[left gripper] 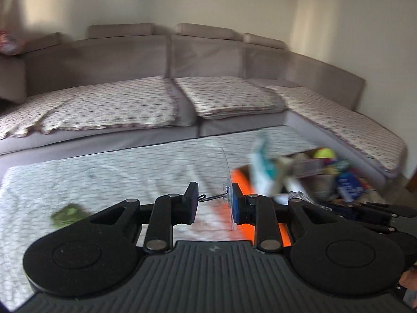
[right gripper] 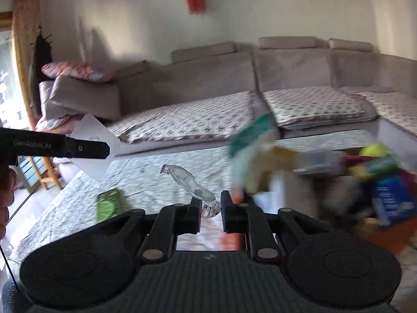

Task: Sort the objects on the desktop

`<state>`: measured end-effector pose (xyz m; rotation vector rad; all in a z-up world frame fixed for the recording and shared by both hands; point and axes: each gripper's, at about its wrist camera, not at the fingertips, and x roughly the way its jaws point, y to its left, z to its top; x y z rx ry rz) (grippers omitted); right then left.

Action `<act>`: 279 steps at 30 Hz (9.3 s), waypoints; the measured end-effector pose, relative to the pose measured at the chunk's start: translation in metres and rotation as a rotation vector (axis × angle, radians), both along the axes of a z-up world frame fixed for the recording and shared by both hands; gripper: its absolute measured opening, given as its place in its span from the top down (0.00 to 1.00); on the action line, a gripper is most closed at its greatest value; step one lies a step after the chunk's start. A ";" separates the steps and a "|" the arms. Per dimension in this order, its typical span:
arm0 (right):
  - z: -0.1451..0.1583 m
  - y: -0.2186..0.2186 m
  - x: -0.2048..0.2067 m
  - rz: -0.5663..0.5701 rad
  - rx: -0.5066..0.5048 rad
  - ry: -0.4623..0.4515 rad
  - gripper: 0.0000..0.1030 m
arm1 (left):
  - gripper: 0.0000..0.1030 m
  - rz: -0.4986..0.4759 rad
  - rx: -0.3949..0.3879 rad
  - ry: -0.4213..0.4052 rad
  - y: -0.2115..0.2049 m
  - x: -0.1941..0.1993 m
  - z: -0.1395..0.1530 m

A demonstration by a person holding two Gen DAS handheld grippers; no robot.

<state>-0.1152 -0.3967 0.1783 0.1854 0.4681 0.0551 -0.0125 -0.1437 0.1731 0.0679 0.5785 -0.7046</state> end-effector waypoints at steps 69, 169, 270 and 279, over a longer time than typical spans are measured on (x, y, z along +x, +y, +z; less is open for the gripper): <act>-0.033 -0.102 -0.005 -0.160 -0.006 0.087 0.36 | 0.15 -0.164 0.038 0.080 -0.127 -0.011 -0.036; -0.119 0.218 0.179 0.313 -0.236 0.054 0.00 | 0.10 0.414 0.189 -0.091 0.163 0.194 -0.154; -0.043 0.129 0.029 0.248 -0.197 -0.021 0.93 | 0.96 0.640 0.142 -0.097 0.059 -0.007 -0.091; -0.018 0.077 0.012 0.153 -0.193 -0.111 0.93 | 0.96 0.546 0.116 -0.180 0.012 -0.021 -0.063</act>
